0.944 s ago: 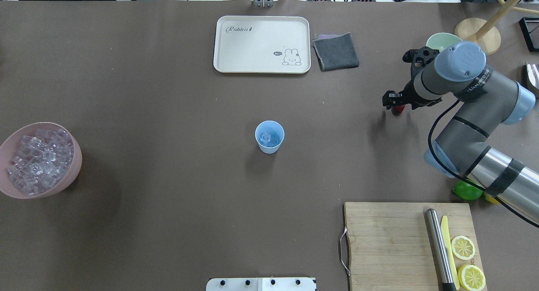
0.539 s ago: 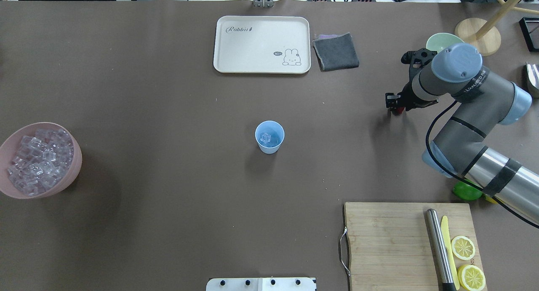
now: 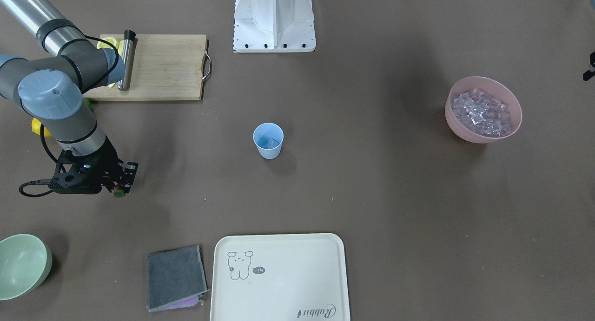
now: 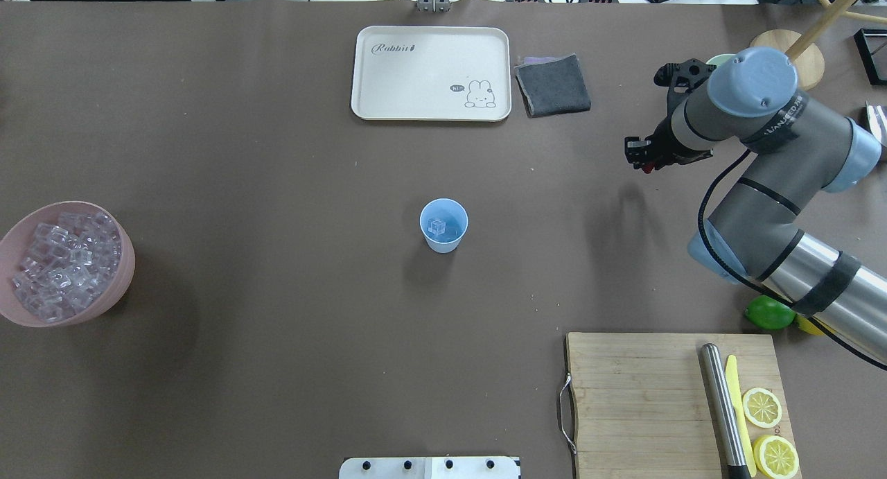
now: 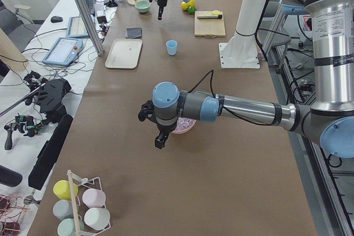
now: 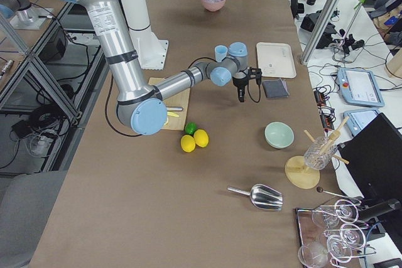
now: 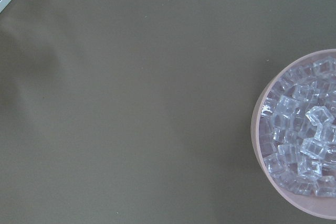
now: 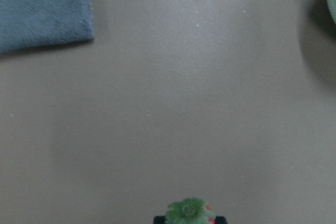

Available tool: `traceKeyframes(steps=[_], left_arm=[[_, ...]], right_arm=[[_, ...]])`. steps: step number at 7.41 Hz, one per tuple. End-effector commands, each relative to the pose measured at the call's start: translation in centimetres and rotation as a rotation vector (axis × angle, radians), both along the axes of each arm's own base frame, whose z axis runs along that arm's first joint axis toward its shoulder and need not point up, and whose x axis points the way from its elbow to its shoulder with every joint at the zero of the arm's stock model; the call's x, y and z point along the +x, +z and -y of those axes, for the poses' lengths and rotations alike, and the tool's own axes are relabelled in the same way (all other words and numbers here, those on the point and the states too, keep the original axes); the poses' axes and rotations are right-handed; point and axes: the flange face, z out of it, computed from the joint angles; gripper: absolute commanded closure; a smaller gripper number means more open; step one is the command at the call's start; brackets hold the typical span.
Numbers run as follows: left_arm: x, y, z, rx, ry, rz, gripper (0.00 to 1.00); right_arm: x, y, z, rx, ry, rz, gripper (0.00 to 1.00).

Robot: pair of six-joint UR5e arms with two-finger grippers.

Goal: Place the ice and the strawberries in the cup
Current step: 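Lift the strawberry and carry it over the blue cup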

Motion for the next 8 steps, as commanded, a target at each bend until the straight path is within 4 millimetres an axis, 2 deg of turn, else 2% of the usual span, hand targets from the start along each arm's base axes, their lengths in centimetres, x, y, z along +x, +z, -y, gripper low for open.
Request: traceKeyframes(steps=[1, 3, 5, 7, 8], left_arm=[[0.0, 0.1, 0.1, -0.001, 0.000, 0.000, 0.00], [0.0, 0.0, 0.1, 0.006, 0.000, 0.000, 0.00], [0.0, -0.1, 0.3, 0.040, -0.001, -0.003, 0.00], [0.1, 0.0, 0.3, 0.040, 0.001, -0.003, 0.00], [0.1, -0.1, 0.3, 0.043, 0.002, -0.003, 0.00]], right_arm=[[-0.5, -8.1, -0.4, 0.030, 0.079, 0.079, 1.00], [-7.0, -13.9, -3.8, 0.128, 0.043, 0.102, 1.00], [-12.3, -19.9, -7.1, 0.093, 0.075, 0.120, 1.00], [-15.5, -22.8, -9.8, 0.090, 0.076, 0.142, 1.00], [-16.7, -23.2, -11.0, 0.101, 0.090, 0.142, 1.00]])
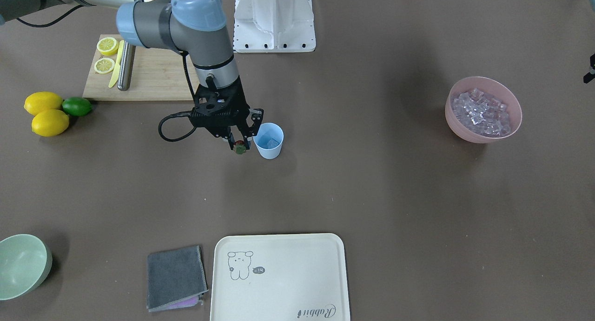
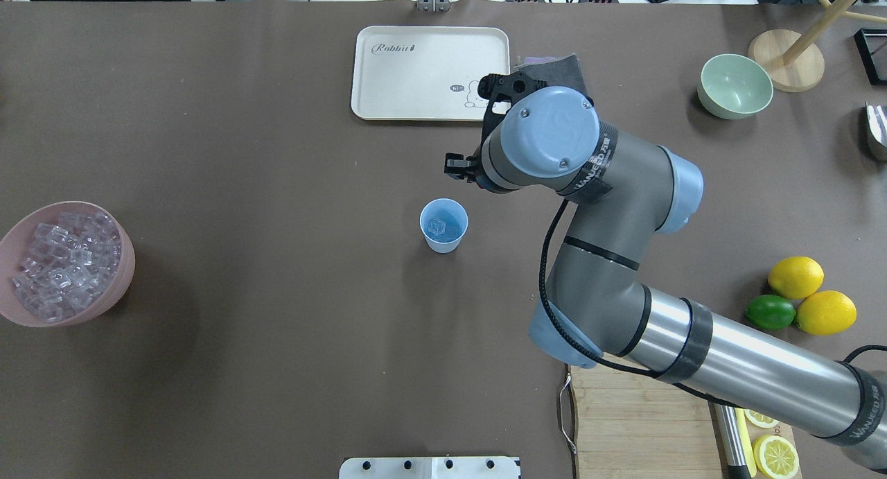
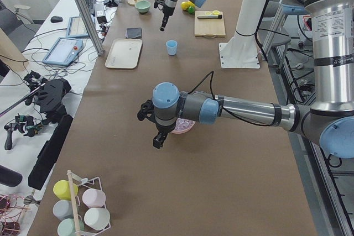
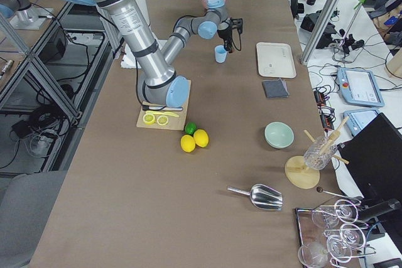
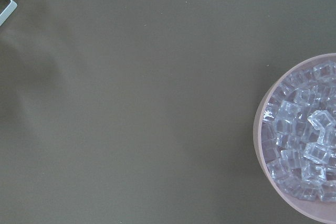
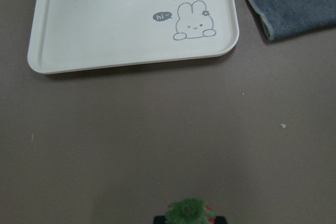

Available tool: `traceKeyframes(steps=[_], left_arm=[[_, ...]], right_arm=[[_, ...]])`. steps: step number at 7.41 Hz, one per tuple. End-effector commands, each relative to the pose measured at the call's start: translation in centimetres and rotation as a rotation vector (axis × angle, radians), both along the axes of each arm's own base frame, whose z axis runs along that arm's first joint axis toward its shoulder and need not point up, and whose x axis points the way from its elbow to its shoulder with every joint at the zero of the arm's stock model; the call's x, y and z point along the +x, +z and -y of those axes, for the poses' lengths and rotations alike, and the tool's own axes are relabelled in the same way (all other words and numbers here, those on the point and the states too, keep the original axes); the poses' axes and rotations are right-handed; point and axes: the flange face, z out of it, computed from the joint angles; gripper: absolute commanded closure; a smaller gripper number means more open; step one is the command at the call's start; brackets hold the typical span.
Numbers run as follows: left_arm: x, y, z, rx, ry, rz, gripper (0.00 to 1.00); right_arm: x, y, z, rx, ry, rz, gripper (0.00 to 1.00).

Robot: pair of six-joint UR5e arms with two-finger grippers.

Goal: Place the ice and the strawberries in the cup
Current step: 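Lift the strawberry and carry it over the blue cup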

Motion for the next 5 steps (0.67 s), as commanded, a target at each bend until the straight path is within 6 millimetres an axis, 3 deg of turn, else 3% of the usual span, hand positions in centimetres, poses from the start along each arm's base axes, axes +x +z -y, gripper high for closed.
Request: traceKeyframes(steps=[1, 4, 5], left_arm=[[-0.1, 0.0, 0.0, 0.002, -0.001, 0.000, 0.00], [0.0, 0.2, 0.0, -0.001, 0.001, 0.000, 0.00], [0.0, 0.2, 0.0, -0.001, 0.001, 0.000, 0.00]], right_arm=[[-2.7, -1.3, -2.9, 0.004, 0.005, 0.011, 1.00], [-5.4, -1.1, -5.8, 0.009, 0.001, -0.021, 1.00], [-5.5, -1.1, -5.9, 0.009, 0.000, -0.024, 0.84]])
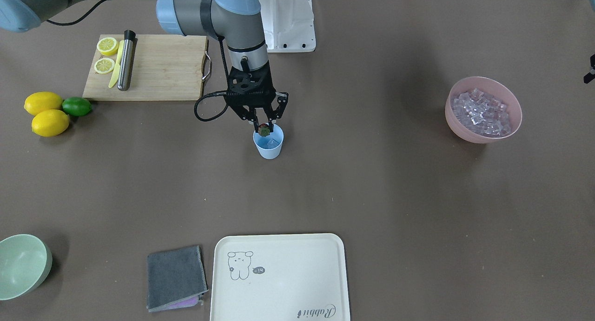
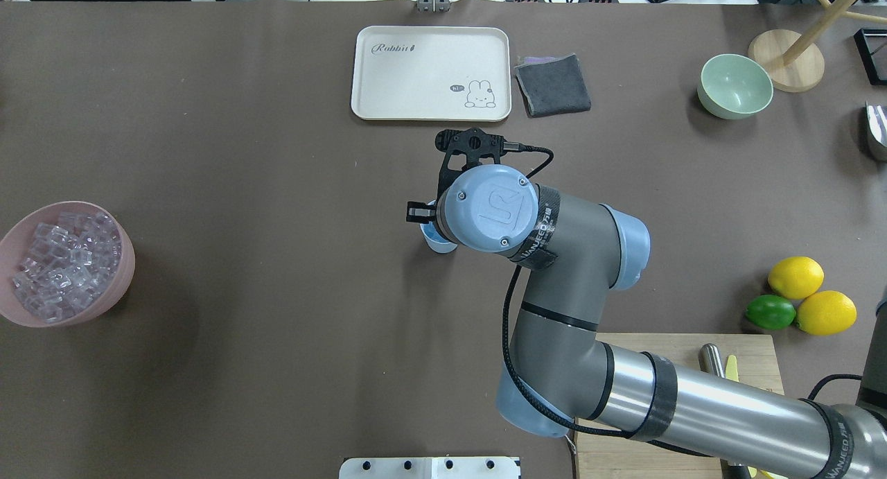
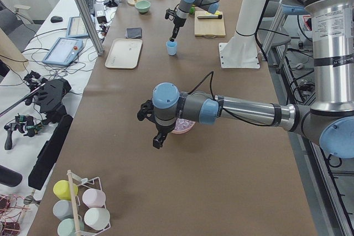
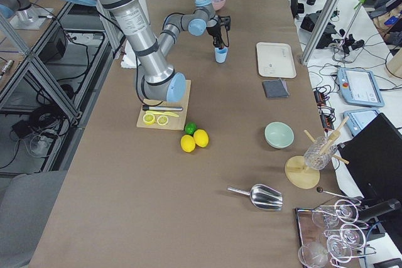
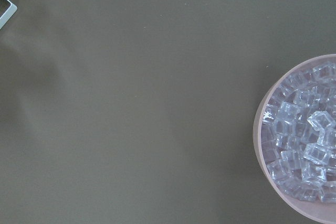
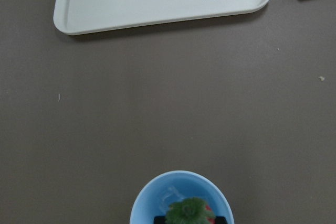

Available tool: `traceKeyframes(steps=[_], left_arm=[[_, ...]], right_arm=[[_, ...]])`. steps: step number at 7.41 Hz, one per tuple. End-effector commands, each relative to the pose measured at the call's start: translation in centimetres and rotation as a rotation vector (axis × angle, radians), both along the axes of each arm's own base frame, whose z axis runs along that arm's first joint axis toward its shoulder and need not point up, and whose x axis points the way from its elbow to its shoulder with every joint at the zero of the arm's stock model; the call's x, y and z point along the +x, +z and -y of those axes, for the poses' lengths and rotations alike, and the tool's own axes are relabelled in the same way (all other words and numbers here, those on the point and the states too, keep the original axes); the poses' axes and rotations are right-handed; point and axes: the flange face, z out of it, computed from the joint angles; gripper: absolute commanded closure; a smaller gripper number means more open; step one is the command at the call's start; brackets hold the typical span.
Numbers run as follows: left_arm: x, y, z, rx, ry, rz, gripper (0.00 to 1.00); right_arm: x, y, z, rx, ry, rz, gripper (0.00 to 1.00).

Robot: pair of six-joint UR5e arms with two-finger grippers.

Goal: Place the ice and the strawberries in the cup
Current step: 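Open the right gripper to drop the strawberry into the cup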

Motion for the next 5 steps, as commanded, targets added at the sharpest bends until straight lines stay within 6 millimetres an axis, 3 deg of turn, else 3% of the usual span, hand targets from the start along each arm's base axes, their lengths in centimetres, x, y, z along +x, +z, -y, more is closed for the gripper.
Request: traceKeyframes(steps=[1, 2, 5], left_arm=[[0.0, 0.1, -0.1, -0.001, -0.001, 0.000, 0.00], [0.0, 0.1, -0.1, -0.004, 0.001, 0.000, 0.00], [0.0, 0.7, -0.1, -0.016, 0.001, 0.001, 0.00]], right_arm=[[-0.5, 0.1, -0.5, -0.001, -0.003, -0.011, 0.19], [-0.5, -0.1, -0.5, 0.003, -0.003, -0.008, 0.02], [0.3, -1.3, -0.1, -0.001, -0.006, 0.021, 0.01]])
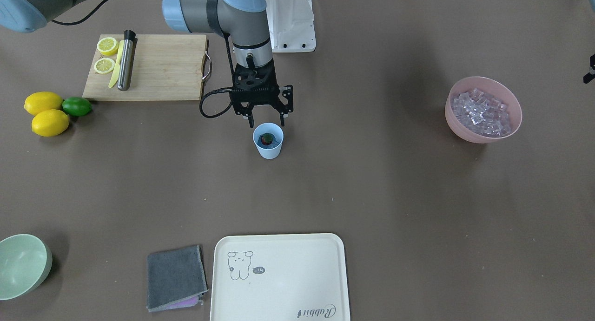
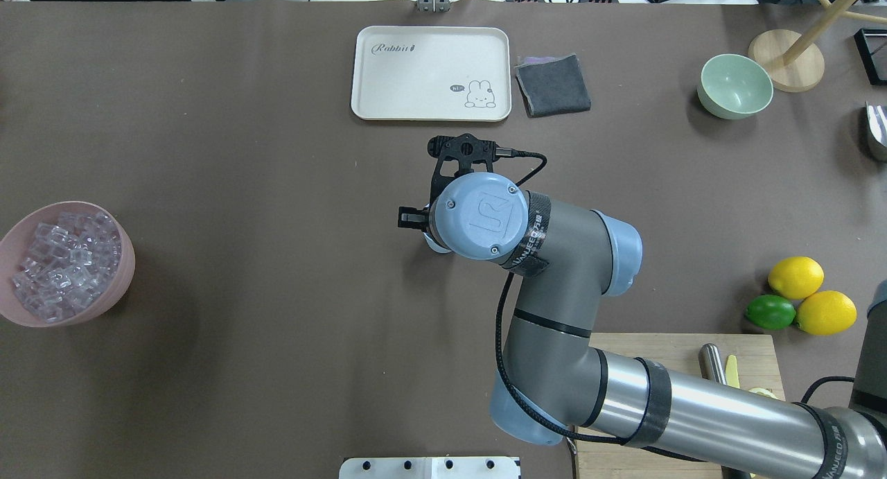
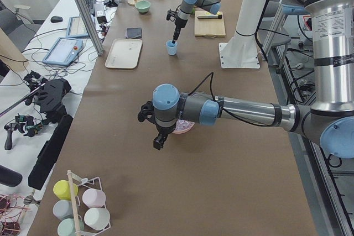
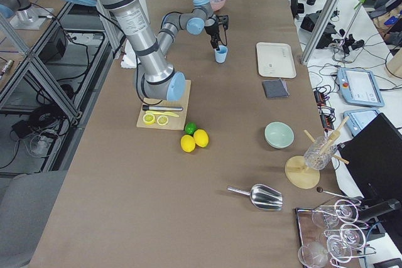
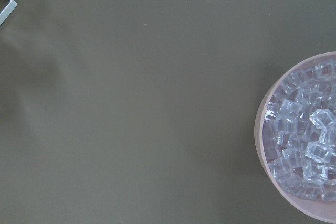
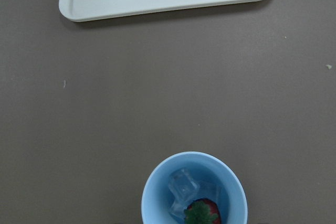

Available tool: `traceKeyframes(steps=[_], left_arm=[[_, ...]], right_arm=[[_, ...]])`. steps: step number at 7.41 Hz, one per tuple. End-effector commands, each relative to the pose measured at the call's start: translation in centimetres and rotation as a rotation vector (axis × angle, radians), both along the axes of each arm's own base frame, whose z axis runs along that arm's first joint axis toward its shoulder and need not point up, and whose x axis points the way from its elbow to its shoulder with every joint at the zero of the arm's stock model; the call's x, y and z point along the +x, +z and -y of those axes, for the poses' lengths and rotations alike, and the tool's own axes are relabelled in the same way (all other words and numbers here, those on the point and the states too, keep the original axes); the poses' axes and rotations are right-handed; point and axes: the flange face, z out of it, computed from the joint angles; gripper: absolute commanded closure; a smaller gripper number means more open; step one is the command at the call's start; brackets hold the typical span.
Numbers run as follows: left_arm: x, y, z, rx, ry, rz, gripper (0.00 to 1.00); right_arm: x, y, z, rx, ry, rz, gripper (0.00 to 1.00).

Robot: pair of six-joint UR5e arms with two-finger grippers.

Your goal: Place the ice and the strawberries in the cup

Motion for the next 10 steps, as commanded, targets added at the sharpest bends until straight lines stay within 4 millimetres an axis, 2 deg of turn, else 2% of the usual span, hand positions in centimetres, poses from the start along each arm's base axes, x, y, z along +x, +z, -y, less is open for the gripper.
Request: traceKeyframes(steps=[1, 2, 4, 6, 7, 8, 9, 10], left_arm=[[-0.1, 0.3, 0.0, -0.007, -0.001, -0.001, 0.00], [-0.1, 1.0, -0.1, -0.018, 0.001, 0.000, 0.00], [-0.3, 4.2, -1.8, -0.099, -0.002, 0.027, 0.00], [-3.6, 4.6, -2.3, -0.222, -0.079, 0.030, 0.00], [-3.9, 4.7, -2.4, -0.230, -0.085, 0.030, 0.00], [-4.0, 5.1, -2.8, -0.235, -0.088, 0.030, 0.00], [-4.0, 5.3, -2.8, -0.238, -0.088, 0.028, 0.00], [-4.0, 5.3, -2.9, -0.238, -0.088, 0.028, 0.00]], right_arm=[[2.0, 0.1, 1.7, -0.051, 0.002, 0.033, 0.01], [4.6, 1.0, 4.0, -0.093, 0.006, 0.041, 0.01], [11.1, 3.2, 6.0, -0.097, 0.034, 0.081, 0.00], [15.1, 6.2, 7.8, -0.091, 0.058, 0.122, 0.00], [18.8, 9.3, 9.8, -0.092, 0.035, 0.080, 0.00], [23.7, 13.8, 11.7, -0.056, -0.021, 0.009, 0.00], [30.3, 19.2, 13.2, -0.009, -0.103, -0.070, 0.00], [36.9, 24.1, 13.7, 0.031, -0.181, -0.117, 0.00]])
